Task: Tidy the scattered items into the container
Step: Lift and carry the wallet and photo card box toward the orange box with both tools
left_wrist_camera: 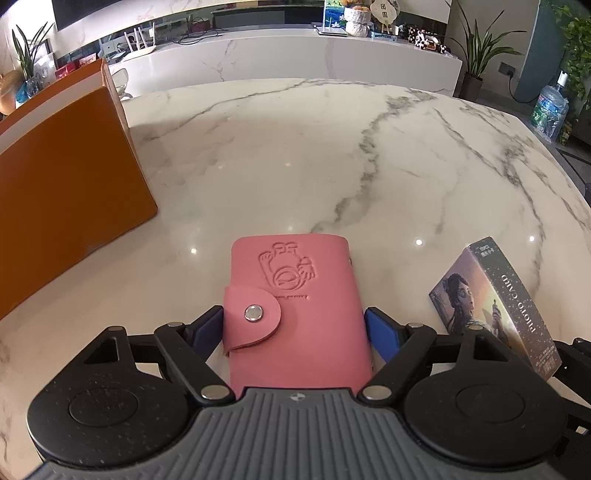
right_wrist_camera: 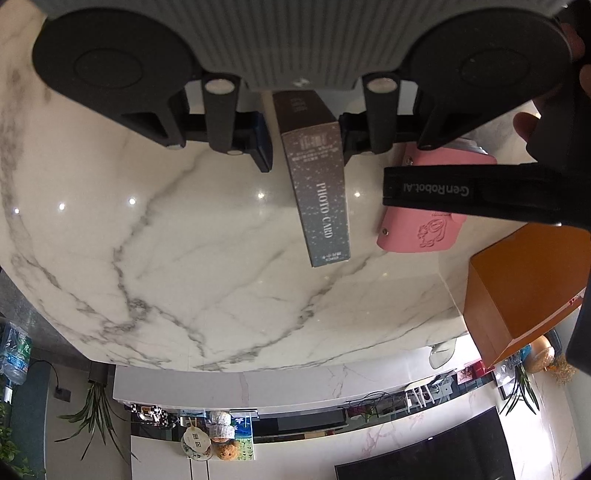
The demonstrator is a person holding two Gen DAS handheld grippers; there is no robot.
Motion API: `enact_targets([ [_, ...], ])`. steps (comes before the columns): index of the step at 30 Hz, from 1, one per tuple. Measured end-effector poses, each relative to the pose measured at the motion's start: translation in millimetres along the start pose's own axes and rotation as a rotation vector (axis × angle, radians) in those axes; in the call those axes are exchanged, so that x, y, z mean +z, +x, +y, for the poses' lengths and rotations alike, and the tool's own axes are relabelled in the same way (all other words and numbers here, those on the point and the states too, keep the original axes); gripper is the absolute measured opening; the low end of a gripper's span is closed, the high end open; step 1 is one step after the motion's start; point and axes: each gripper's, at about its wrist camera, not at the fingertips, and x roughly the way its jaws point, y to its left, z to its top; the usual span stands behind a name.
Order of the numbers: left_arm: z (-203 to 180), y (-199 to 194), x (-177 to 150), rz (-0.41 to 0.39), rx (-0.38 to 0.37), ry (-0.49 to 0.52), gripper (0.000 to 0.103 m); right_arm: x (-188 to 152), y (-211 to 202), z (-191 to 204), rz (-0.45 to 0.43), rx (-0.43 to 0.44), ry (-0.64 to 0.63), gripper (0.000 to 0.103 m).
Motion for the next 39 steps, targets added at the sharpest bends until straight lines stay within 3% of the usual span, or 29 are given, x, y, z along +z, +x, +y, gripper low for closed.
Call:
enact_targets([
  [9,16.3,-12.4,-7.8,-0.004,-0.030,-0.045,0.094,2.0,-5.7,-5.1,-0.011,-0.003,0.034,0.026],
  [20,29.5,-55.7,-9.9,-0.092,-0.065,-0.055,0.094,7.6,-34.0,9.9,-0.068,0.004,0.003,0.026],
  [31,63.3,-112.2,-5.4,-0.222,-0.072,-0.120,0.093,27.1,-76.4,52.9,-0.156,0.042,-0.054,0.026],
  [39,106.2,-140.5,5.9,-0.306,-0.053,-0.194,0.093,55.9,-93.3,100.1,-0.217,0.118,-0.134,0.026],
])
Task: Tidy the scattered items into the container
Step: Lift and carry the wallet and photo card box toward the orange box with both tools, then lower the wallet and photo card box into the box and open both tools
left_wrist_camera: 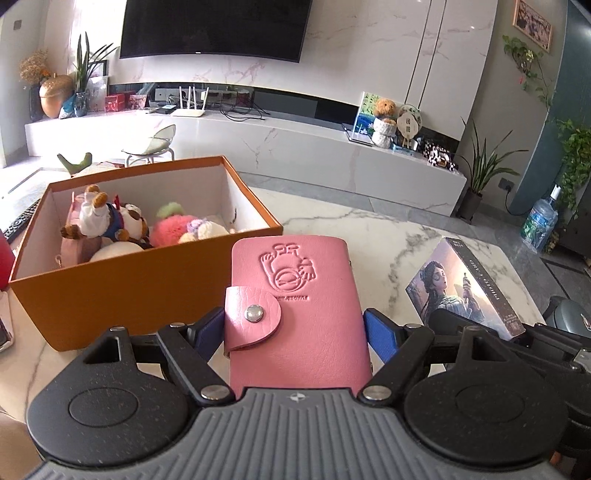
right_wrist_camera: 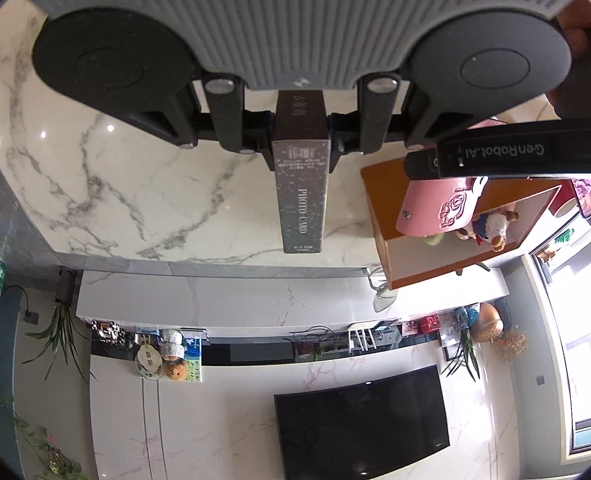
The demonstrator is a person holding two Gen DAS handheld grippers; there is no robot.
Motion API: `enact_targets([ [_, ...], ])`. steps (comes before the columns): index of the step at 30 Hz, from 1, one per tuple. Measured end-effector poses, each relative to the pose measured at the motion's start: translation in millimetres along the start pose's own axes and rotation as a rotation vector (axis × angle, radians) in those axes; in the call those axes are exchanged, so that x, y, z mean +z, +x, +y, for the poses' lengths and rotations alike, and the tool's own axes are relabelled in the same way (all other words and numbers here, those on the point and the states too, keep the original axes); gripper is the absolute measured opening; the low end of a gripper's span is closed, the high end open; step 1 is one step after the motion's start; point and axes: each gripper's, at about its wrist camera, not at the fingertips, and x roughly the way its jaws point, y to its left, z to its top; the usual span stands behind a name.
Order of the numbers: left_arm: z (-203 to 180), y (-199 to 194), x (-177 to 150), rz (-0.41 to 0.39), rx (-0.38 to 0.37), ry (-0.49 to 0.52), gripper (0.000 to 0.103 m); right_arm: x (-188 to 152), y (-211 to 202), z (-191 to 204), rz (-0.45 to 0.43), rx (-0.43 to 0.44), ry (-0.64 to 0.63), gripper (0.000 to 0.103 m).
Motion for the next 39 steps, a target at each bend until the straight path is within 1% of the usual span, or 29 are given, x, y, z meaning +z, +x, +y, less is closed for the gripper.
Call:
enact_targets([
  [4,22.2,-7.1,16.8,-0.049,0.028,-0.020,0.093,17.7,7.2,23.5,-0.029,0.039,-0.049,0.026],
  [8,45.6,-9.1,31.1,-0.075,0.053,-0.055,0.093,35.0,22.2,44.1,-0.039,0.077,-0.079,0.026],
  [15,78.4,11.9,59.5,-0.092,0.070,-0.112,0.093,65.2,54.2,72.7,-0.061,0.111,-0.137,0.026],
  [19,97.9,26.1,70.3,-0.097,0.088,-0.139,0.093,80.6,77.4,86.1,-0.068,0.122,-0.180,0.026],
  [23,113.7,46.4,78.0,-0.085,0.105,-0.146,0.093,88.7,108.2,97.5,-0.050,0.130,-0.210,0.026],
  [30,134.2,79.5,81.3,-0.032,0.129,-0.153,0.093,92.7,164.5,110.5,0.013,0.162,-0.240,0.026],
  [36,139.0,102.3,81.2,0.019,0.128,-0.161,0.093,92.8,203.0,109.3,0.064,0.165,-0.244,0.026],
  [39,144.6,111.7,80.6,0.047,0.129,-0.179,0.093,91.9,217.4,106.6,0.104,0.182,-0.225,0.026],
])
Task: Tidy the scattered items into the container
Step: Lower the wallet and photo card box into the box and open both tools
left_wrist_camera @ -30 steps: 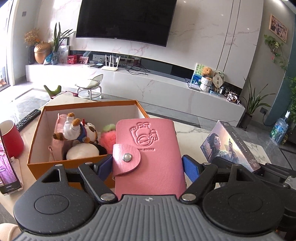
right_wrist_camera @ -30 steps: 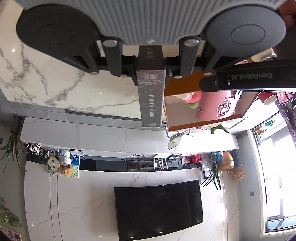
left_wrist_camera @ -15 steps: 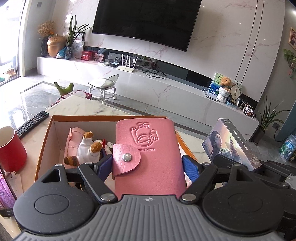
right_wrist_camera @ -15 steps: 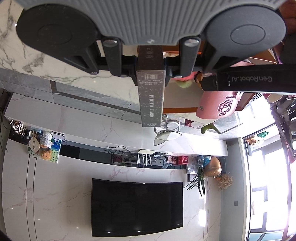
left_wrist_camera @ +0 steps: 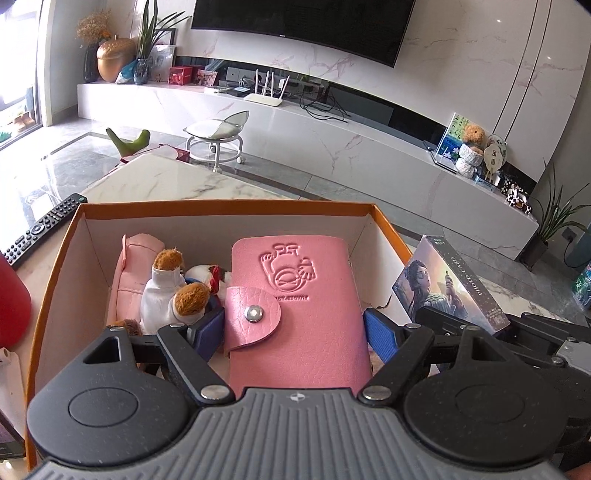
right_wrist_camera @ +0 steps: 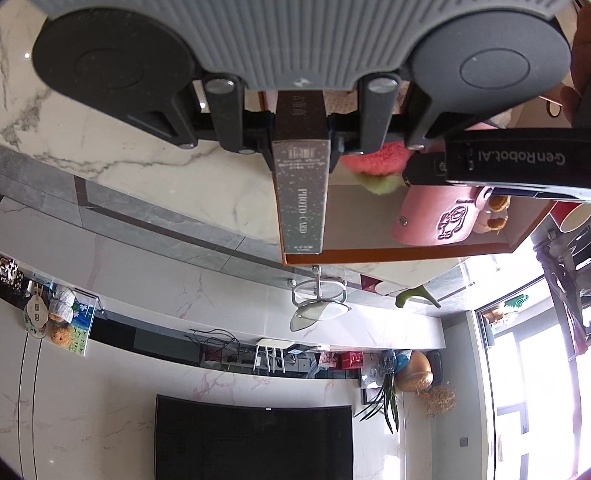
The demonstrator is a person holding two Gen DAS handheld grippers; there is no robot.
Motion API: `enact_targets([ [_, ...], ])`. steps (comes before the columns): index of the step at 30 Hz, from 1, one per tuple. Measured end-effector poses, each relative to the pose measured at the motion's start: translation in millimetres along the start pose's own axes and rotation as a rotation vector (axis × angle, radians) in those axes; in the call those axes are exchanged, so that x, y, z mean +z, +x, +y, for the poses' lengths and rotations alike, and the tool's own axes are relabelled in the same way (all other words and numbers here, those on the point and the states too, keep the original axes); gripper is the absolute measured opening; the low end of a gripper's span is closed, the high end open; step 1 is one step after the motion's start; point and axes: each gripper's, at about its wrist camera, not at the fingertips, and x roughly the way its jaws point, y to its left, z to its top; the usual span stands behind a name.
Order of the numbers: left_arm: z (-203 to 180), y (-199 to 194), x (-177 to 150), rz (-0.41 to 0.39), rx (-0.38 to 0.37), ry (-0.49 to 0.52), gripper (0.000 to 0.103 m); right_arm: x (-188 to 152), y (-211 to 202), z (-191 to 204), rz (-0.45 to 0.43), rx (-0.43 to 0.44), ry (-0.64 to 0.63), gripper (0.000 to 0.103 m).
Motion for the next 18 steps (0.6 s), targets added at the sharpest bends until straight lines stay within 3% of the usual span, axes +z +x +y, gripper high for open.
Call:
enact_targets([
  [18,32.1,3.9,-11.4,0.063,-0.023,-0.131,0.095,1.0,31.7,13.8,0.056,0.004,-0.020,0.026],
])
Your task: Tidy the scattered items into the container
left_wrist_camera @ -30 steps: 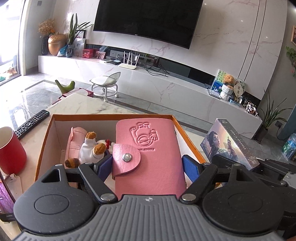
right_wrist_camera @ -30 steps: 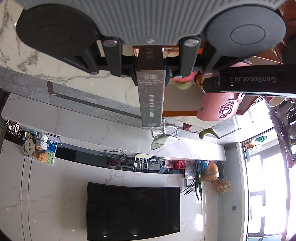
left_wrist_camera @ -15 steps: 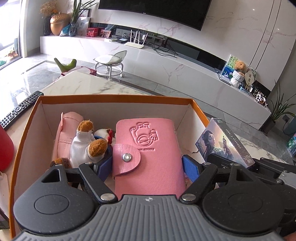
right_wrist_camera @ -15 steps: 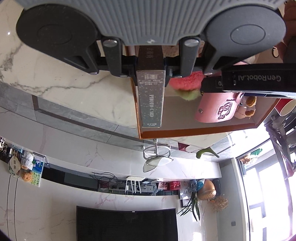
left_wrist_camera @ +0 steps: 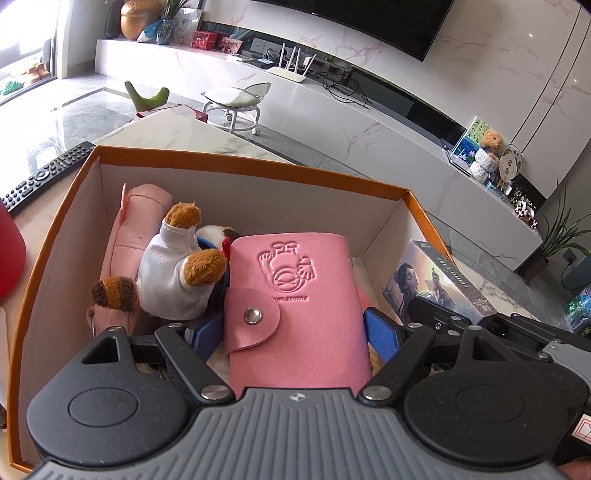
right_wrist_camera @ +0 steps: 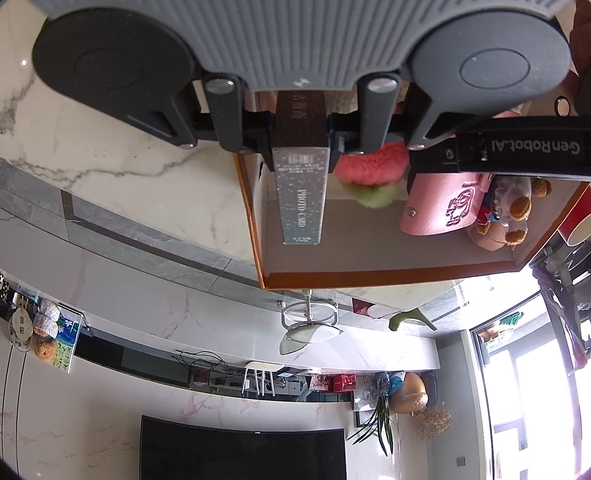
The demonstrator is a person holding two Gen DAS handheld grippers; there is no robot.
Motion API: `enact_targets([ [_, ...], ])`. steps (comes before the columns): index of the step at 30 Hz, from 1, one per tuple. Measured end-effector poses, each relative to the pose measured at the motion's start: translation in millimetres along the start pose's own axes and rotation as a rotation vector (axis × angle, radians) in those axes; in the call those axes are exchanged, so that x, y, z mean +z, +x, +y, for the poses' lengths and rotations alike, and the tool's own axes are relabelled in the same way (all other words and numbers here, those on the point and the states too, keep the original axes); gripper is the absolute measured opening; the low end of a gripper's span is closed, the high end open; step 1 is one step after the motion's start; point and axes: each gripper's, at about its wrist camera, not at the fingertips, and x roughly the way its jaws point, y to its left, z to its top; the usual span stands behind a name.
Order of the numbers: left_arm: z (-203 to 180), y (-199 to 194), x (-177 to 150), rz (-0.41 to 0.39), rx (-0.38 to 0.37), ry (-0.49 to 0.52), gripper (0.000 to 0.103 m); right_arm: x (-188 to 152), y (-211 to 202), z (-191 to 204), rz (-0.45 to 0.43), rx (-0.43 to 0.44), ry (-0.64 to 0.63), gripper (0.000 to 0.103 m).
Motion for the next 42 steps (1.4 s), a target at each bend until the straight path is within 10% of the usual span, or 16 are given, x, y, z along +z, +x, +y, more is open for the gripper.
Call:
enact_targets([
  [16,3.8,-5.2,5.0,-0.016,-0.068,-0.026,0.095,-2.0,-20.9,8.0,-0.010,-0.068,-0.011,0.031],
  [42,-51.0,-94.6,-25.2,-0.218,0.094,0.210,0.093,-23.2,-125.6,12.6,-0.108,-0.072,0.128,0.047],
])
